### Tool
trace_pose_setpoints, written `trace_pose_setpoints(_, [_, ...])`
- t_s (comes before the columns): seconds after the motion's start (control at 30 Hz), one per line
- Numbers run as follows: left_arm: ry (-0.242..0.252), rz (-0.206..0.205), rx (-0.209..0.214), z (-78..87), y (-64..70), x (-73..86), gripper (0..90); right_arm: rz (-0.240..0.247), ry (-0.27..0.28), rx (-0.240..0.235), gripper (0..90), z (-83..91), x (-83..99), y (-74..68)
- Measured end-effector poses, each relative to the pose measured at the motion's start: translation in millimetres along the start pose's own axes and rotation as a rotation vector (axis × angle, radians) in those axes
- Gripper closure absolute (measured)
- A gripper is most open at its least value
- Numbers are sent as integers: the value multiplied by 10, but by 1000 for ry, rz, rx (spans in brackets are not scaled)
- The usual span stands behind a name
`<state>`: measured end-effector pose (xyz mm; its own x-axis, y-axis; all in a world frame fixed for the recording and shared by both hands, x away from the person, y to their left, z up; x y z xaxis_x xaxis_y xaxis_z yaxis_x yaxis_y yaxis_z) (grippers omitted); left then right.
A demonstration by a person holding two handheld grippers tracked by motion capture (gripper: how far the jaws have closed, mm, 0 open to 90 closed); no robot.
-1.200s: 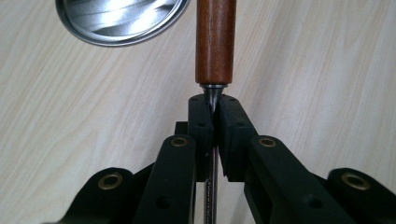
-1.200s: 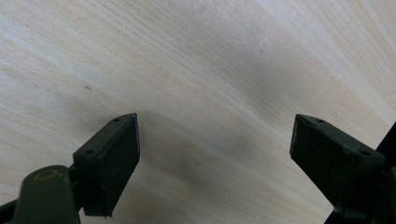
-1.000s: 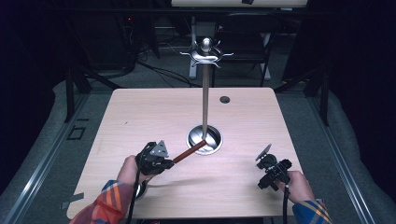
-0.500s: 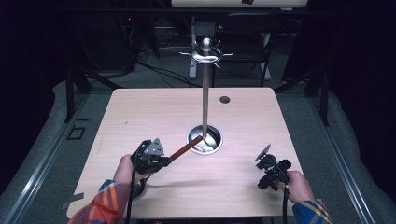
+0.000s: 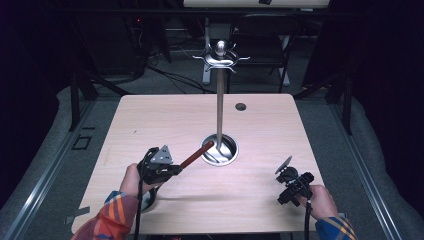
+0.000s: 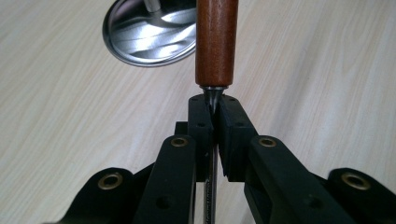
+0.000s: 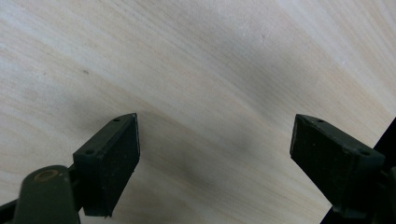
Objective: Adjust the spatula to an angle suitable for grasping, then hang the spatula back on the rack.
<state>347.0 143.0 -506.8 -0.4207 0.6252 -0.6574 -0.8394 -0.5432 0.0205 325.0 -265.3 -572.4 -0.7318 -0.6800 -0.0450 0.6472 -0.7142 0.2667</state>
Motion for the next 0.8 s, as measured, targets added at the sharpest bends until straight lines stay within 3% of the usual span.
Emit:
trace_pose_setpoints(0.37, [20, 1, -1, 28, -30, -22, 846, -3, -15, 7, 154, -6, 26, -4])
trace_pose_setpoints(0.63, [37, 16, -31, 120, -21, -1, 846, 23, -8, 9, 154, -14, -44, -17])
trace_pose_setpoints(0.8, [63, 16, -47, 147, 18, -33, 846, 13, -2, 4, 154, -20, -29, -13])
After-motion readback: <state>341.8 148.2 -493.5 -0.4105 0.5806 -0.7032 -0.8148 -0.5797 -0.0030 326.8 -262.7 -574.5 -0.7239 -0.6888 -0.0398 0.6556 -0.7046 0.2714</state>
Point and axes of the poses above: each handheld gripper's, and its own axes: z roughly backward along the jaws, x roughly out of its underside, y roughly to its right, the point moved 3 cm from there along -z, roughly forward along the jaws, and after that the axes turned 9 degrees about z, right-handed, at the moved point
